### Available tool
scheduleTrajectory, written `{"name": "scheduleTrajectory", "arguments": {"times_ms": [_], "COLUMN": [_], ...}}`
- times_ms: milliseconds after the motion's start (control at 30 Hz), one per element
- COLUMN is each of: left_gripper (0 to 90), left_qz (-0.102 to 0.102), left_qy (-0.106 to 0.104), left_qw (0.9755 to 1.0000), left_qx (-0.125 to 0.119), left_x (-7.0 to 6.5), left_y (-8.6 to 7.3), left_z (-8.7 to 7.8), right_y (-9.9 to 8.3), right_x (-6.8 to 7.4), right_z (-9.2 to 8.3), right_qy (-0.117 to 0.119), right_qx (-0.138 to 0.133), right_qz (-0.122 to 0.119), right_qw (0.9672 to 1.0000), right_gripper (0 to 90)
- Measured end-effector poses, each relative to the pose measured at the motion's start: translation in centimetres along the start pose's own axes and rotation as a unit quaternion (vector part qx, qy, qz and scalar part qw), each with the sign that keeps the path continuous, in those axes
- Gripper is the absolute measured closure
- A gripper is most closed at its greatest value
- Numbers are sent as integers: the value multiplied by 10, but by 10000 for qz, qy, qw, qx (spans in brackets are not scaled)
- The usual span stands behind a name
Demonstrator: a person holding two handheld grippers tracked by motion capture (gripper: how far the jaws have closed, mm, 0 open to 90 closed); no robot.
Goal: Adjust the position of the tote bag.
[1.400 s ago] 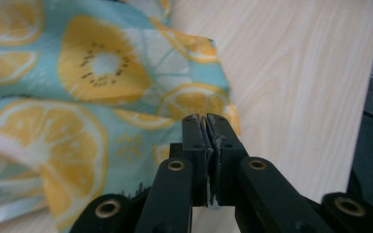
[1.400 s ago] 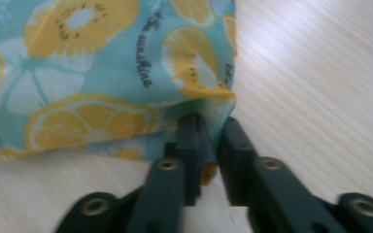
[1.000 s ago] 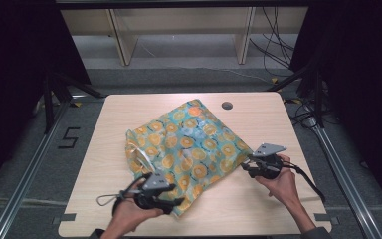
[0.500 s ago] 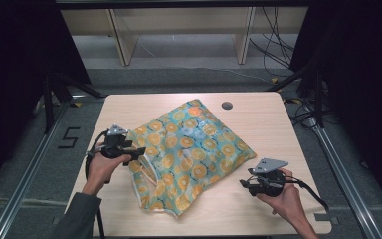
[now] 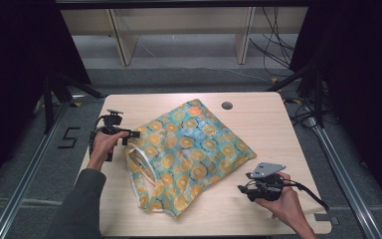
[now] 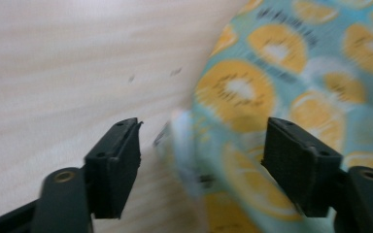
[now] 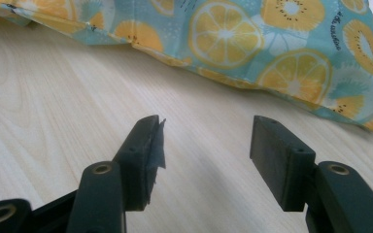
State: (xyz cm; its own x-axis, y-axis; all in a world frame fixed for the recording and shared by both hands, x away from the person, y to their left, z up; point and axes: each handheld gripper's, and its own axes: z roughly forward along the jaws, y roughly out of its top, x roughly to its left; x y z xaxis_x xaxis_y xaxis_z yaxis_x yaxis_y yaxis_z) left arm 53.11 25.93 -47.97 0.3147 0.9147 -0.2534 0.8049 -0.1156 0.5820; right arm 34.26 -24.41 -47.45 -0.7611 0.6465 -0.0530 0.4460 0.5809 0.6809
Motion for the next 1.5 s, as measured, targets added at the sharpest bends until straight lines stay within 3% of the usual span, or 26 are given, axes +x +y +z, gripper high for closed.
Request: {"name": "scheduleTrajectory", "arguments": {"times_ms": [67, 133, 167, 267, 367, 500, 600, 667, 700, 733, 767, 800, 833, 900, 933, 967, 1033, 1067, 1100, 1133, 1167, 1233, 1367, 1400, 1433, 1500], "left_gripper": [425, 666, 746, 856, 875, 881, 882, 882, 881, 881, 880, 879, 879, 877, 877, 877, 876, 874, 872, 871, 870, 870, 868, 868, 868, 868], "left_qz": [41, 102, 132, 474, 728, 1152, 1193, 1358, 1409, 1409, 1534, 1516, 1568, 1734, 1774, 1888, 2024, 2119, 2033, 2120, 2003, 2112, 2103, 2155, 2104, 2199], "left_qy": [-139, -370, -446, -342, -302, -261, -462, -443, -501, -501, -583, -691, -847, -963, -1041, -1136, -1207, -1297, -1362, -1423, -1451, -1466, -1486, -1528, -1533, -1542], "left_qw": [9999, 9992, 9988, 9982, 9968, 9929, 9911, 9892, 9880, 9880, 9859, 9854, 9833, 9793, 9778, 9746, 9711, 9680, 9686, 9660, 9679, 9652, 9653, 9635, 9646, 9623], "left_qx": [58, -148, -157, -132, -155, -165, -370, -331, -375, -375, -326, -339, -356, -394, -395, -387, -379, -346, -436, -407, -455, -471, -444, -440, -430, -421], "left_x": [4, 4, 3, -1, -8, -19, -26, -32, -35, -35, -43, -47, -55, -70, -75, -83, -96, -100, -105, -107, -111, -115, -121, -122, -123, -126], "left_y": [-5, -10, -12, -15, -19, -29, -40, -48, -53, -53, -62, -65, -71, -81, -84, -88, -94, -97, -100, -101, -104, -108, -116, -118, -121, -124], "left_z": [4, 4, 4, 0, -6, -18, -24, -29, -31, -31, -35, -37, -38, -40, -41, -43, -45, -46, -46, -47, -46, -47, -50, -50, -50, -49], "right_y": [0, 0, 0, -1, 0, -1, -1, 0, 0, 0, 0, 0, 1, 1, 1, 1, 1, 1, 2, 3, 3, 4, 3, 3, 3, 5], "right_x": [-1, -1, -1, 1, 1, 3, 4, 4, 5, 5, 3, 2, 2, 1, 1, 0, -1, 0, -1, 0, 0, 2, 8, 10, 12, 17], "right_z": [0, 1, 1, 4, 4, 6, 7, 7, 6, 6, 6, 6, 5, 4, 3, 4, 1, 1, 0, -2, -3, -5, -5, -6, -6, -3], "right_qy": [5, 16, 20, 66, 94, 120, 134, 117, 158, 158, 88, 74, 85, 105, 110, 111, 85, 64, 106, 148, 119, 280, 521, 617, 662, 587], "right_qx": [42, 74, 76, -44, 107, 40, 79, 48, 64, 64, -7, -24, -9, 16, 64, -24, -17, -93, -139, -115, -209, -275, -335, -294, -364, -275], "right_qz": [-77, -98, -87, -21, -120, -13, -20, -33, 100, 100, 11, 21, 33, 55, 193, 125, 317, 381, 369, 446, 444, 598, 826, 948, 958, 815], "right_qw": [10000, 9999, 9999, 10000, 9998, 9999, 9999, 9999, 9998, 9998, 10000, 10000, 10000, 9999, 9997, 9999, 9995, 9992, 9992, 9988, 9987, 9974, 9947, 9932, 9925, 9946], "right_gripper": [454, 454, 454, 462, 475, 489, 489, 489, 489, 489, 487, 483, 477, 462, 453, 446, 433, 428, 424, 417, 411, 410, 368, 361, 350, 313]}}
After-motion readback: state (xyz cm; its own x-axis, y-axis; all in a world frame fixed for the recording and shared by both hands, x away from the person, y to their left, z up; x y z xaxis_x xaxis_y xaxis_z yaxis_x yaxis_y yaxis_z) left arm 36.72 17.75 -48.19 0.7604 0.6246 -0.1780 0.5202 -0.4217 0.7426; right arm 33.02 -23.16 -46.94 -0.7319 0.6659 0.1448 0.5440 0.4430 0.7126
